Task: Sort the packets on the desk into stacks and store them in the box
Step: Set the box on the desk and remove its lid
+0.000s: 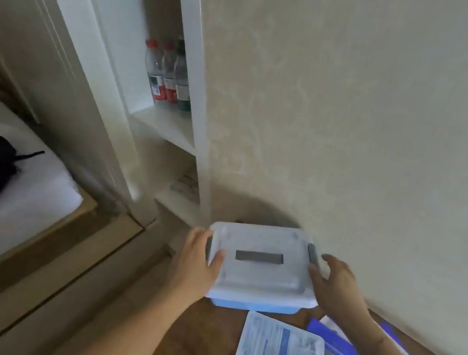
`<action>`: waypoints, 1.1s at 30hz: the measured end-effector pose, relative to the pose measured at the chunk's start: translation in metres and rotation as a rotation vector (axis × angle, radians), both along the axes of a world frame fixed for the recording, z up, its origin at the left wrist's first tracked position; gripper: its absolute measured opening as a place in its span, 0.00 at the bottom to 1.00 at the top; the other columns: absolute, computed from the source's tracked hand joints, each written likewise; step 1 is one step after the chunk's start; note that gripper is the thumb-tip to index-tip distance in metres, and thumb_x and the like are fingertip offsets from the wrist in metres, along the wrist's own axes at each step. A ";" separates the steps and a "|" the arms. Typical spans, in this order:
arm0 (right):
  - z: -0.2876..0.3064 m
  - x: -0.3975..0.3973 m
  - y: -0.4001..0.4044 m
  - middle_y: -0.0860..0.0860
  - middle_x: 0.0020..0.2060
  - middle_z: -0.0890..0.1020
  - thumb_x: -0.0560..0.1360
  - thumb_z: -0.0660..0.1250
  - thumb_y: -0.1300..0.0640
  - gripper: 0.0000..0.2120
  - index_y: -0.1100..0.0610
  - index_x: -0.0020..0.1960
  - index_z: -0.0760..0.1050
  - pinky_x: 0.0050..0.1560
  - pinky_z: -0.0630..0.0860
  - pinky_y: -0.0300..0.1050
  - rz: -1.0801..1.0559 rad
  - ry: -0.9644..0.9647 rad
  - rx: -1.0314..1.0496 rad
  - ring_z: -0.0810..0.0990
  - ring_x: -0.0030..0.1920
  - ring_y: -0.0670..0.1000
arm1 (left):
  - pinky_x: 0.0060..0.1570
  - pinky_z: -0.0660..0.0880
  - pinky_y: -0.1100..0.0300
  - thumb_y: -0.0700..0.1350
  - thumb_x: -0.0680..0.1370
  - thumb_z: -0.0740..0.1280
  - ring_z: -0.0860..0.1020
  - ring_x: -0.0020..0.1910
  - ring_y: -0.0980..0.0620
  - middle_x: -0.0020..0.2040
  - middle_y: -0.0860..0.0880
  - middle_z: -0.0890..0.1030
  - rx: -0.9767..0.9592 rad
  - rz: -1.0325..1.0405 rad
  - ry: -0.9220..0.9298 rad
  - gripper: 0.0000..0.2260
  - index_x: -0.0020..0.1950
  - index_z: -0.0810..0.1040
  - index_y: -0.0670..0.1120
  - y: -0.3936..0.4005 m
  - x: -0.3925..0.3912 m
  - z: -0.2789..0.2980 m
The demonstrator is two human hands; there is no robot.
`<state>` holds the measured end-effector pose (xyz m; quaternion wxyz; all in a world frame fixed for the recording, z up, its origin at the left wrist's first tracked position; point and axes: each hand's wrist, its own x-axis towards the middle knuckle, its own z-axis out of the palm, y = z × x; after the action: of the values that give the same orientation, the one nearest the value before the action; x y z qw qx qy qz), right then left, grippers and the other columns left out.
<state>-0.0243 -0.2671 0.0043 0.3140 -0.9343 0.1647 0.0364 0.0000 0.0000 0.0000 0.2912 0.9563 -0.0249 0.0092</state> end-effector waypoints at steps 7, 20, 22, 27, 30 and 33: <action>-0.030 0.034 0.008 0.65 0.50 0.81 0.83 0.54 0.51 0.17 0.63 0.50 0.74 0.44 0.66 0.49 -0.077 0.090 -0.009 0.77 0.52 0.65 | 0.43 0.77 0.55 0.56 0.83 0.55 0.79 0.45 0.48 0.50 0.44 0.80 -0.091 0.210 0.216 0.20 0.59 0.76 0.42 0.008 0.033 -0.028; -0.023 0.032 0.017 0.61 0.54 0.76 0.82 0.48 0.62 0.13 0.64 0.56 0.70 0.50 0.72 0.50 -0.016 0.153 -0.179 0.77 0.54 0.63 | 0.30 0.71 0.60 0.50 0.85 0.50 0.74 0.32 0.53 0.35 0.48 0.75 0.076 0.107 0.326 0.19 0.42 0.72 0.43 0.009 0.044 -0.025; -0.018 0.026 0.019 0.62 0.54 0.76 0.82 0.48 0.63 0.14 0.65 0.57 0.70 0.51 0.72 0.51 -0.009 0.172 -0.187 0.77 0.55 0.63 | 0.31 0.72 0.58 0.47 0.85 0.51 0.73 0.31 0.51 0.34 0.46 0.75 -0.036 0.132 0.373 0.19 0.38 0.72 0.42 0.013 0.042 -0.029; -0.014 0.025 0.014 0.61 0.54 0.79 0.80 0.51 0.65 0.14 0.64 0.59 0.72 0.52 0.73 0.49 0.050 0.251 -0.235 0.79 0.55 0.62 | 0.36 0.73 0.56 0.51 0.85 0.47 0.76 0.36 0.44 0.37 0.39 0.76 -0.328 0.221 0.483 0.23 0.41 0.73 0.39 0.025 0.032 -0.037; -0.020 0.021 0.002 0.59 0.43 0.85 0.79 0.52 0.65 0.11 0.62 0.46 0.73 0.40 0.71 0.43 0.013 0.351 -0.130 0.83 0.45 0.59 | 0.46 0.80 0.49 0.54 0.85 0.49 0.81 0.49 0.43 0.49 0.40 0.83 -0.597 0.277 0.593 0.21 0.55 0.78 0.45 0.029 0.029 -0.035; -0.021 0.008 -0.005 0.60 0.33 0.84 0.82 0.51 0.57 0.16 0.62 0.45 0.74 0.32 0.80 0.47 -0.208 0.276 0.288 0.84 0.32 0.57 | 0.51 0.80 0.47 0.62 0.82 0.52 0.81 0.53 0.48 0.57 0.46 0.82 -0.801 0.341 0.657 0.22 0.64 0.75 0.51 0.037 0.026 -0.041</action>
<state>-0.0165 -0.2722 -0.0164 0.4207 -0.8440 0.2947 0.1543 0.0263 0.0367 -0.0406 0.6197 0.7134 0.2282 -0.2343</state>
